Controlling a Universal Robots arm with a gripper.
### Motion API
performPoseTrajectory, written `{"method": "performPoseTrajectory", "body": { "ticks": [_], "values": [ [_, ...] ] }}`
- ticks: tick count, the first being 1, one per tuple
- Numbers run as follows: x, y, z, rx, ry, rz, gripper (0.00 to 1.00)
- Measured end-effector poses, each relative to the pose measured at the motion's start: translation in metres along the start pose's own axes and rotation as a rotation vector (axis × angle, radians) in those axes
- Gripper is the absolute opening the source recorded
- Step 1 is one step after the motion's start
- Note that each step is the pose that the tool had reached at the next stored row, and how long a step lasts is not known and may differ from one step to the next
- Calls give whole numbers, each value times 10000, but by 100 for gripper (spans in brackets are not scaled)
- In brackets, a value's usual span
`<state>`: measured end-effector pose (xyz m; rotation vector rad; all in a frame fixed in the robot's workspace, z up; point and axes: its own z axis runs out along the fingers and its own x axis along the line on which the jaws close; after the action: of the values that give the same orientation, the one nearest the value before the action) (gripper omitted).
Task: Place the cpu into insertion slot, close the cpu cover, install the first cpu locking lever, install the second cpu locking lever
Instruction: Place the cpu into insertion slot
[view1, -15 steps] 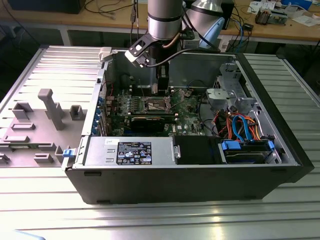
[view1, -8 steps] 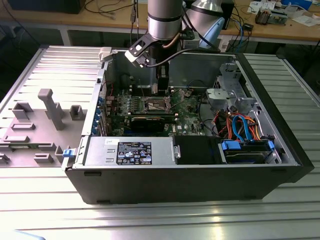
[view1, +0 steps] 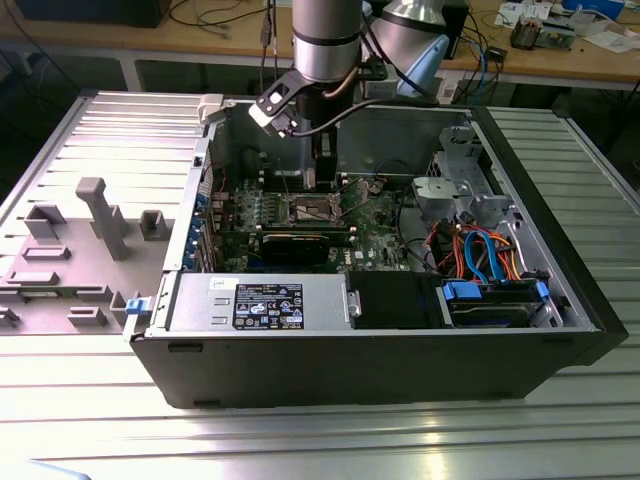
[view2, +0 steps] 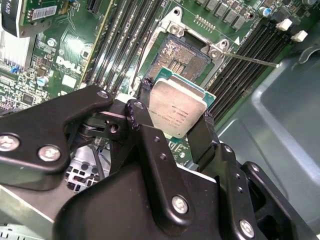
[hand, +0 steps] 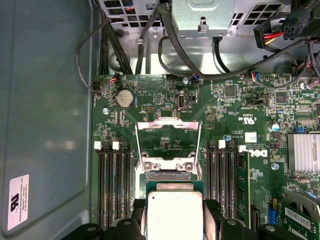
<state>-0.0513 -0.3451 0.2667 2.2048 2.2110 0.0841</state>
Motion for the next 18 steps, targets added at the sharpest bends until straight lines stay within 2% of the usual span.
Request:
{"method": "performPoseTrajectory", "body": {
  "ticks": [5,10,18],
  "values": [
    [5,-11,36,0,0,2,55],
    [7,-64,76,3,11,-114,55],
    [37,-79,197,3,15,-146,55]
  ]
}}
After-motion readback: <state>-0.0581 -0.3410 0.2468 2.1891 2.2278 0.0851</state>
